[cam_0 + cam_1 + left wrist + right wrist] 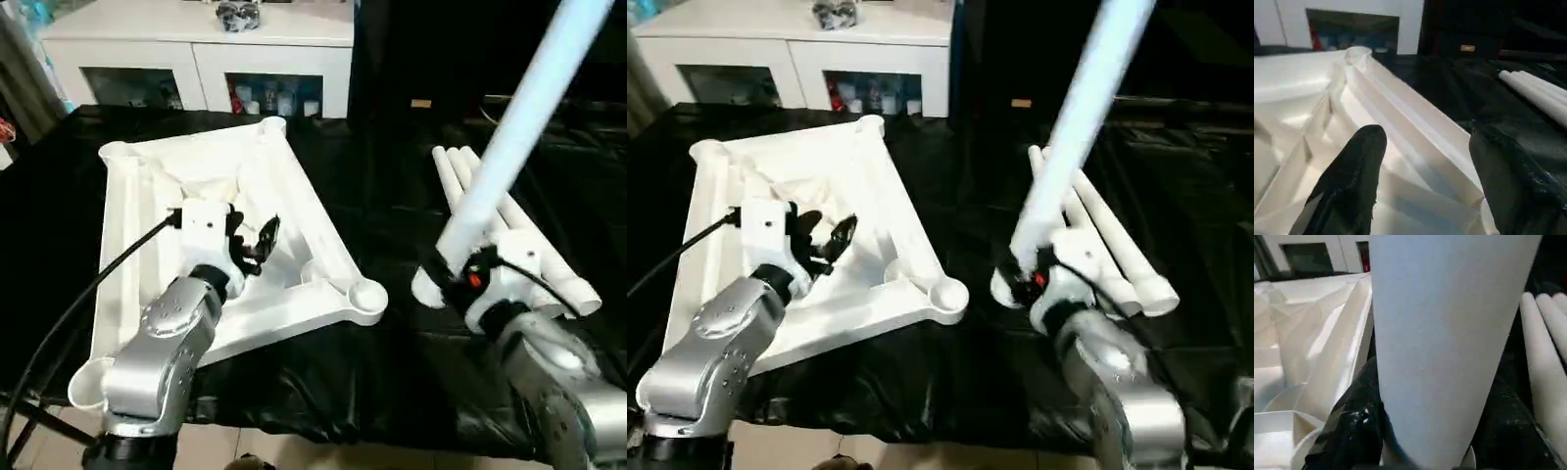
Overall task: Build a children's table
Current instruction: Pick table leg
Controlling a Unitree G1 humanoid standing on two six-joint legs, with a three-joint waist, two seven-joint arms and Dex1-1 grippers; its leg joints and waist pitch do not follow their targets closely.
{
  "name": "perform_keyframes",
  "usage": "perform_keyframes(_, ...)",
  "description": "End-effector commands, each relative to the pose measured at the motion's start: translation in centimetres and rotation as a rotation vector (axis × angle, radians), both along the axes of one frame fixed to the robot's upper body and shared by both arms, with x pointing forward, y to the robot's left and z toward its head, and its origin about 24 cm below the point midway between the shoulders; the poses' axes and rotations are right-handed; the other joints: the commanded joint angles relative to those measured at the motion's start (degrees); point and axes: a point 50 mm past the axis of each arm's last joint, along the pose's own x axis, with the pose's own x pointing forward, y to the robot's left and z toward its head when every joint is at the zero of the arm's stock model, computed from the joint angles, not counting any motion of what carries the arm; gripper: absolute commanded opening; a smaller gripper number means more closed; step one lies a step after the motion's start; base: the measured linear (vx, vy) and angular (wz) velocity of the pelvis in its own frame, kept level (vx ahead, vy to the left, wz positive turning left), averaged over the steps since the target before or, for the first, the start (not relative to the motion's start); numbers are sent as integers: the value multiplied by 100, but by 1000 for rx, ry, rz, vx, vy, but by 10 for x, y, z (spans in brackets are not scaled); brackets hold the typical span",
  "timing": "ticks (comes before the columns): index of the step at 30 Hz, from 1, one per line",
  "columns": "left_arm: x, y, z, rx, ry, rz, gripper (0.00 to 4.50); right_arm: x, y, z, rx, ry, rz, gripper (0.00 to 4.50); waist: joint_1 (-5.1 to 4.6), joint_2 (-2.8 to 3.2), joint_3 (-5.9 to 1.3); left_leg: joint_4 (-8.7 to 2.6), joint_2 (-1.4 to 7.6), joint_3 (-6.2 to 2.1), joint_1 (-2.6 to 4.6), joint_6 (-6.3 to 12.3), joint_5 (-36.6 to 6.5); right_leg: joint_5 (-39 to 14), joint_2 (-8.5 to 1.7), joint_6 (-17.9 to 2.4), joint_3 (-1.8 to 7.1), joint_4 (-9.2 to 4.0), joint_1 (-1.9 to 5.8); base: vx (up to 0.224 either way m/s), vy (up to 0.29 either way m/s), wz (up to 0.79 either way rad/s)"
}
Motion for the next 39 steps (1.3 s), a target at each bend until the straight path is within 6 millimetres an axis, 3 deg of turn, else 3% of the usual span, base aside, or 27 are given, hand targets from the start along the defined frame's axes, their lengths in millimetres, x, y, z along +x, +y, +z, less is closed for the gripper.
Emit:
perform_keyframes(1,-2,3,0,-21,3,32,315,1,3,0,-12,7,38,189,30,-92,-309,-460,301,-107,47,-23,-1323,-2012,-449,-413,249,-473,205,0,0,0)
perform_keyframes(8,-9,4,1,42,-35,45,315,3,14,-5,22,27,91,189,56,-227,-346,-419,309,-78,50,119,-835,-876,-421,-681,254,-353,228,0,0,0)
perform_keyframes(10,-8,3,3,62,-46,30,315,2,18,-9,36,37,89,189,43,-135,-344,-467,405,-172,117,-91,-1001,-738,-257,-688,155,-345,207,0,0,0)
perform_keyframes(12,-8,4,4,62,-41,27,315,2,21,-13,41,41,88,189,-36,46,-351,-650,781,-433,281,-154,-1319,-468,-94,-777,-33,-234,161,0,0,0)
perform_keyframes(13,-6,6,2,56,-16,26,315,1,24,-12,51,37,80,189,-100,61,-344,-835,1233,-663,350,144,-1351,-455,-131,-771,-98,36,68,-5,-73,11)
perform_keyframes(14,-6,6,1,55,-3,21,315,1,25,-11,60,34,75,189,-112,111,-351,-843,1273,-664,350,567,-1281,-461,-182,-793,-73,202,11,-5,-73,11)
perform_keyframes(16,-5,2,1,67,-9,-37,315,0,26,-9,84,26,60,189,-27,-133,-324,-367,531,-122,35,999,-1363,-340,-470,-1152,237,-294,111,-18,-129,9)
perform_keyframes(17,-6,1,1,71,-6,-44,315,0,25,-10,84,26,54,189,300,-312,-358,79,-11,41,-50,592,-849,-1897,-928,-284,504,-577,287,-44,-188,2)
perform_keyframes(19,-5,2,0,75,-3,-32,315,0,25,-12,98,34,37,189,474,-349,-311,356,55,-138,-243,436,-434,-4218,-1202,1015,806,-692,306,-36,-95,-6)
perform_keyframes(20,-5,3,2,77,-24,-19,315,-1,26,-12,101,35,34,189,519,-304,-288,529,35,-299,-410,505,-586,-4386,-1388,1113,989,-653,354,0,0,0)
perform_keyframes(21,-5,4,4,79,-44,-10,315,-1,26,-12,101,35,34,189,562,-283,-301,635,44,-436,-425,488,-657,-4139,-1513,677,1031,-645,351,0,0,0)
perform_keyframes(22,-5,4,4,85,-46,-10,315,-1,26,-12,101,34,35,189,549,-277,-263,591,80,-506,-395,459,-640,-3932,-1492,267,970,-651,343,-44,53,0)
perform_keyframes(23,-5,4,5,142,-62,-7,315,-2,26,-12,95,33,40,189,561,-130,-250,202,143,-510,-238,451,-475,-3285,-1126,-587,642,-612,312,-44,53,0)
perform_keyframes(24,-5,3,5,155,-66,-11,315,-2,26,-11,94,32,41,189,480,60,-313,-225,249,-439,120,252,-517,-2367,-425,-948,160,-475,179,-37,102,4)
perform_keyframes(25,-5,3,5,168,-68,-16,315,-2,26,-11,93,31,42,189,364,35,-236,-335,373,-438,131,250,-1045,-2010,-144,-854,93,-375,56,-49,113,20)
perform_keyframes(26,-6,2,2,148,-32,-25,315,-2,25,-11,88,34,37,189,266,269,-370,-579,832,-727,255,-398,-1924,-1023,-30,-664,75,-34,86,-49,113,20)
perform_keyframes(27,-6,2,-1,108,1,-28,315,-2,25,-11,86,35,33,189,217,375,-339,-857,1198,-832,283,-800,-2648,-644,-28,-430,-20,274,-16,-60,73,31)
perform_keyframes(28,-6,2,-2,71,19,-30,315,-2,24,-11,85,36,30,189,197,316,-311,-886,1189,-730,228,-706,-2903,-520,-35,-334,-35,374,-6,-37,29,32)
perform_keyframes(30,-5,1,-2,83,3,-29,315,-1,21,-11,75,37,23,189,241,120,-288,-653,625,-291,208,-193,-3427,-728,-286,-280,160,73,82,-29,-2,27)
perform_keyframes(31,-5,1,1,131,-36,-24,315,0,20,-11,75,36,19,189,355,-68,-251,-212,157,-58,216,-137,-2735,-2763,-810,-296,416,-516,12,0,0,0)
perform_keyframes(32,-4,0,2,176,-50,-20,315,1,19,-10,72,35,17,189,542,-263,-273,142,258,-222,-68,242,-935,-4658,-1339,152,822,-763,287,0,0,0)
perform_keyframes(34,-4,0,3,205,-59,-17,315,1,18,-10,69,34,15,189,560,-140,-264,-191,316,-283,-30,151,-637,-4323,-1031,-55,512,-667,238,0,0,0)
perform_keyframes(35,-4,-2,3,199,-64,-25,315,2,18,-10,69,33,14,189,268,46,-291,-572,508,-396,219,-698,-2130,-2390,-144,-225,90,-314,97,0,0,0)
perform_keyframes(36,-4,-2,3,193,-59,-28,315,2,17,-10,68,33,13,189,268,46,-291,-572,508,-396,219,-698,-2130,-2390,-144,-225,90,-314,97,0,0,0)
perform_keyframes(37,-3,-4,2,162,-43,-48,315,3,16,-10,63,32,11,189,133,187,-323,-889,1011,-761,306,-872,-2842,-1139,-82,-316,10,-9,119,0,0,0)
perform_keyframes(38,-3,-5,1,136,-29,-62,315,4,16,-10,61,32,9,189,98,273,-337,-1085,1271,-861,324,-804,-2984,-529,-75,-455,-56,365,37,0,0,0)
perform_keyframes(39,-4,-6,-1,104,-8,-72,315,4,15,-10,60,32,8,189,62,217,-347,-1079,1247,-758,281,-370,-3013,-430,-91,-431,-76,480,63,-11,-54,6)
